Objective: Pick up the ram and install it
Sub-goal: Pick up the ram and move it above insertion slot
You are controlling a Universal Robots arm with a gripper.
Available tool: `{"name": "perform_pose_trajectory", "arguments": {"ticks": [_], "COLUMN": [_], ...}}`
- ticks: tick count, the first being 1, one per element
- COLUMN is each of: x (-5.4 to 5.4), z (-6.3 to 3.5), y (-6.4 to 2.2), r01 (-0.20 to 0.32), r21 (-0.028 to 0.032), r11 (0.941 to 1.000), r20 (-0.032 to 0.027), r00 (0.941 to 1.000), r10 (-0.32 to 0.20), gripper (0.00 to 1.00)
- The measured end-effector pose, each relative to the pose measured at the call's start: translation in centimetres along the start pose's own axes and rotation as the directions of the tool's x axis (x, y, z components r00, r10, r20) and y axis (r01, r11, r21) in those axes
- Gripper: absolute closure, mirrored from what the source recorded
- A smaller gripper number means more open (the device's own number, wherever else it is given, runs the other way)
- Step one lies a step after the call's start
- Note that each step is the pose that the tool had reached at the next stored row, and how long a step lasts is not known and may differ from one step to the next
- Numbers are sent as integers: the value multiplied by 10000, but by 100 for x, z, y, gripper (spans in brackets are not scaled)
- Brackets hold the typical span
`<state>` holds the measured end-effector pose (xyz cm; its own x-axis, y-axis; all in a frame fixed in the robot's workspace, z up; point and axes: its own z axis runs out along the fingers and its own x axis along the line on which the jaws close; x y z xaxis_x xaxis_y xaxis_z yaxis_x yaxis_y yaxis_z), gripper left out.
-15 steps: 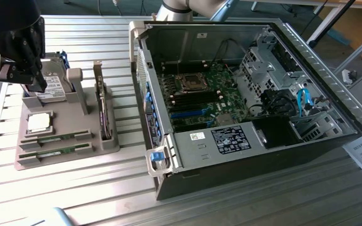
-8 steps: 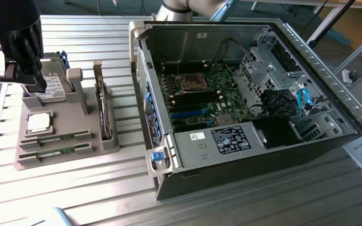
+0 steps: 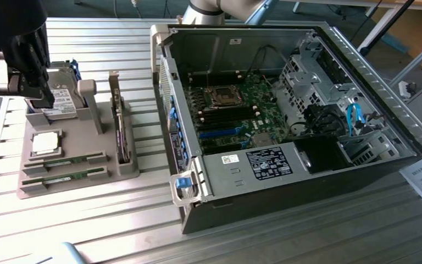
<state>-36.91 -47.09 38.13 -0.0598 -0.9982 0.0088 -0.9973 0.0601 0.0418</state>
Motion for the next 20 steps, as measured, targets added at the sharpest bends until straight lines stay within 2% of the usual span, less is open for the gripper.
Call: {"name": "perform_pose_trajectory", "arguments": {"ticks": [8,20], "x": [0,-1], "z": [6,69], "y": [-1,-3], "r01": [15,15], "r21": [-1,0], "r11": [10000,10000], "r20": [-2,-6], "r00": [10000,10000], "r10": [-15,-15], "gripper": [89,89]}}
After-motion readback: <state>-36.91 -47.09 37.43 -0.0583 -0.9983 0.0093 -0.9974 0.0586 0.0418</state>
